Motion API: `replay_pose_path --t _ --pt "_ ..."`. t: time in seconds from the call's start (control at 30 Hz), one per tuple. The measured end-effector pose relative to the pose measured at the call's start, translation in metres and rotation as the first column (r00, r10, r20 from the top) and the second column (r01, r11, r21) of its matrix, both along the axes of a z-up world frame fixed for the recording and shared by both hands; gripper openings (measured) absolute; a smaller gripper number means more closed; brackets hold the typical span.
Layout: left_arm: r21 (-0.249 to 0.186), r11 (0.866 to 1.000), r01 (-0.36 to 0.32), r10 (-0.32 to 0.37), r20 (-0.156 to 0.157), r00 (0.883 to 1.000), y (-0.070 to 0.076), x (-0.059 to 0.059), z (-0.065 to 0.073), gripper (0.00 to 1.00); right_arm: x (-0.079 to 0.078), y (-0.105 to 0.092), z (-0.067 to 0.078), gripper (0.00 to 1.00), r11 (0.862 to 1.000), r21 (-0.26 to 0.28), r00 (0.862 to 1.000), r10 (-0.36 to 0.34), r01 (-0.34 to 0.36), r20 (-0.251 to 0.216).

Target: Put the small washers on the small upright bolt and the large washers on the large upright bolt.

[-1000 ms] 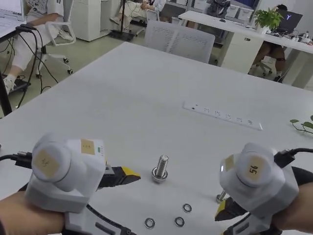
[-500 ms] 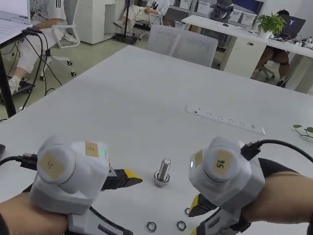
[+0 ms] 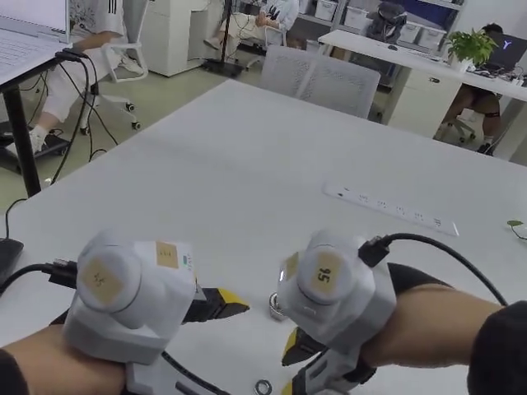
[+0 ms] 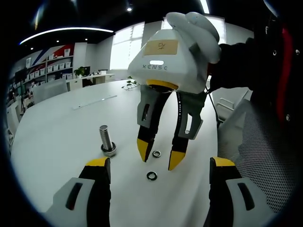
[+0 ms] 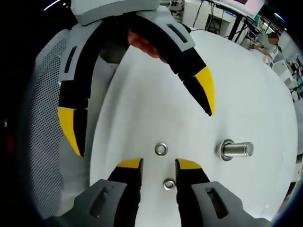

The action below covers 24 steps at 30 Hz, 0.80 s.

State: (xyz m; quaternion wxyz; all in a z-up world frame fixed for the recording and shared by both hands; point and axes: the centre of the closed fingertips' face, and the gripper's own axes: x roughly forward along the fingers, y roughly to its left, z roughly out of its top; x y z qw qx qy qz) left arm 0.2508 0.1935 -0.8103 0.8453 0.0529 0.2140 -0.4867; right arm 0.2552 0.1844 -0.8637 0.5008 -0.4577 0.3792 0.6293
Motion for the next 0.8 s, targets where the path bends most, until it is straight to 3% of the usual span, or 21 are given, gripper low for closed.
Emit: replay_pose_path --t 0.37,0.8 --pt "-0.007 1.000 -0.006 0.006 0.008 1.000 0.001 0.001 0.003 0.86 -0.002 0.010 -0.010 0.25 1.000 -0.008 1.000 0.019 -0.020 -0.011" --pt "-0.009 1.000 -0.018 0.018 0.012 1.000 0.002 0.000 0.004 0.86 -0.002 0.010 -0.017 0.22 0.997 -0.029 0.997 0.075 -0.074 0.022"
